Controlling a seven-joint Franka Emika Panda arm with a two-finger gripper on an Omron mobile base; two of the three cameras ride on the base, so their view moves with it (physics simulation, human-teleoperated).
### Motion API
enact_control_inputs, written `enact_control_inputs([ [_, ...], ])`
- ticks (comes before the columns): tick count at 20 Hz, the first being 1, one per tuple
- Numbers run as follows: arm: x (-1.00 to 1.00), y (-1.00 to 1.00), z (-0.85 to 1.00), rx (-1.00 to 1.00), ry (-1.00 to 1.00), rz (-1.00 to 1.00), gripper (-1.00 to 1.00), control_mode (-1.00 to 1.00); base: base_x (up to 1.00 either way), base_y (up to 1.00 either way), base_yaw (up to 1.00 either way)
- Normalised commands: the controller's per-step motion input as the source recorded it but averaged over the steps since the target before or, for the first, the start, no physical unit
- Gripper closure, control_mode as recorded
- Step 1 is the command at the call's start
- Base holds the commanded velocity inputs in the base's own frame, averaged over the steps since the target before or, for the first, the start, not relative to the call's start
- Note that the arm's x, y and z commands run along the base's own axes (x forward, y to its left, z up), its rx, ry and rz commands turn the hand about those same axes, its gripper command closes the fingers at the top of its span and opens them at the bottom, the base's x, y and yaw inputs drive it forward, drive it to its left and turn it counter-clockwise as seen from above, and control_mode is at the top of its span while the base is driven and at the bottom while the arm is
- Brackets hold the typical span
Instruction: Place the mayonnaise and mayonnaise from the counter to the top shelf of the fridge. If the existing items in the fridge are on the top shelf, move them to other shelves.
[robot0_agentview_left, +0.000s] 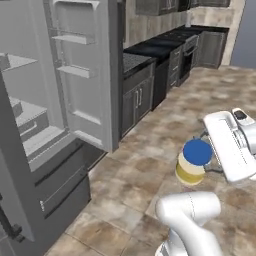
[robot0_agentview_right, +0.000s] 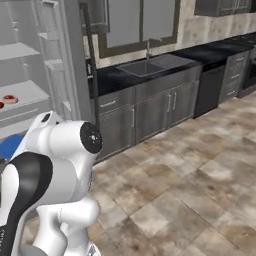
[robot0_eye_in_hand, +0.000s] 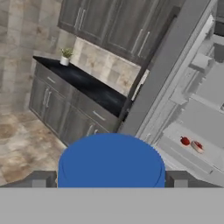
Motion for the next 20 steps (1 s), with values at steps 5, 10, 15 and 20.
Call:
enact_control_inputs([
  [5,0.0,0.0,0.0,0.0,0.0,0.0,1.0,1.0,0.83,-0.19,0.78],
  [10,0.0,0.0,0.0,0.0,0.0,0.0,1.0,1.0,0.92,-0.17,0.78],
  [15,0.0,0.0,0.0,0.0,0.0,0.0,1.0,1.0,1.0,-0.06,0.57],
  [20,0.0,0.0,0.0,0.0,0.0,0.0,1.0,1.0,0.95,0.11,0.33],
])
